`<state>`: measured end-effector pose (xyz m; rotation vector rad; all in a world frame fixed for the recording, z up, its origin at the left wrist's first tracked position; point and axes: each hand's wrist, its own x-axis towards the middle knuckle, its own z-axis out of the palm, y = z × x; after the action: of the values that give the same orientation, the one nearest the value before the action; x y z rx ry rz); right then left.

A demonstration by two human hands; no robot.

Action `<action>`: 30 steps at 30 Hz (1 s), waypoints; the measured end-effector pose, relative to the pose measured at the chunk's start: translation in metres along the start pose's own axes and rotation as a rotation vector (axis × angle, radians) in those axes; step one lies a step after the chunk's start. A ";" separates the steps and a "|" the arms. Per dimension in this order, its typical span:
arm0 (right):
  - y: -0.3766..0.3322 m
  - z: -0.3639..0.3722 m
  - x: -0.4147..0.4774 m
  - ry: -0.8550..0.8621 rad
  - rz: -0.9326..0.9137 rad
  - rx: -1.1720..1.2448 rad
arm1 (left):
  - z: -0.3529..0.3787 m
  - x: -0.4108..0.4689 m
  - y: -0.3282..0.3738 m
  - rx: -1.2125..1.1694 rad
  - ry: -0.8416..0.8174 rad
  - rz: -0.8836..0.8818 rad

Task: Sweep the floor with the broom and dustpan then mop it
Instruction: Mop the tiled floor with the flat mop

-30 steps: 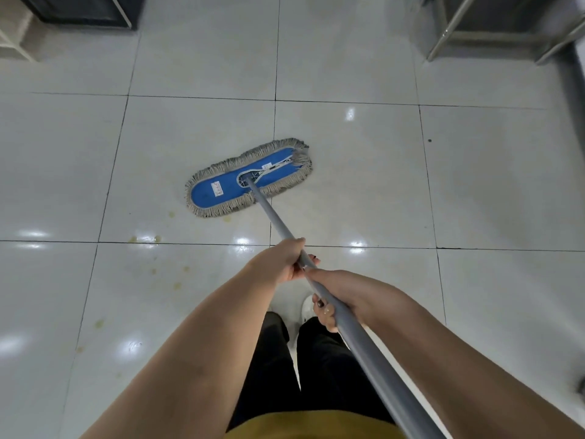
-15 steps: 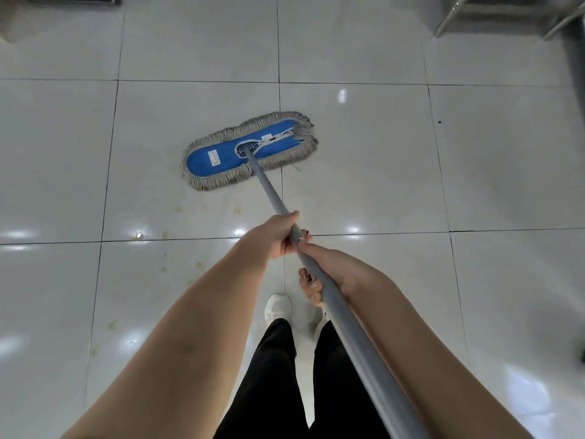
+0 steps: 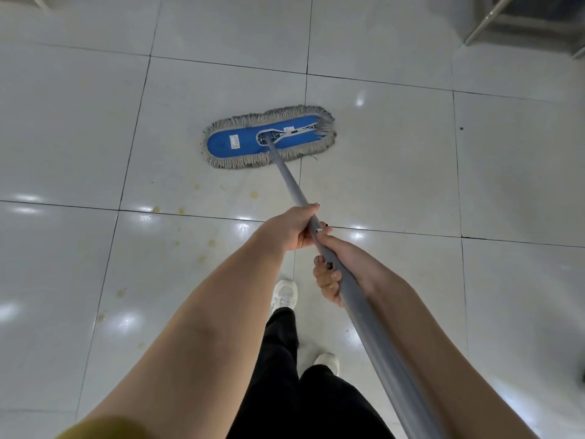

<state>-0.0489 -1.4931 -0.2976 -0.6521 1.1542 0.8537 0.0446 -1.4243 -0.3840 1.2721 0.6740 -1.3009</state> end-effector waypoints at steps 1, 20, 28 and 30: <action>0.008 -0.002 -0.002 0.001 0.002 -0.007 | 0.000 -0.004 -0.008 0.014 -0.002 -0.001; 0.269 -0.148 -0.045 0.024 -0.003 -0.292 | 0.050 -0.077 -0.293 0.140 -0.021 -0.061; 0.349 -0.174 -0.076 0.042 0.054 -0.348 | 0.061 -0.117 -0.382 0.084 -0.022 -0.113; 0.363 -0.179 -0.083 0.047 0.074 -0.348 | 0.062 -0.127 -0.395 0.085 -0.037 -0.136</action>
<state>-0.4603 -1.4642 -0.2754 -0.9219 1.0859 1.1206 -0.3703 -1.3640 -0.3679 1.2849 0.6953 -1.4742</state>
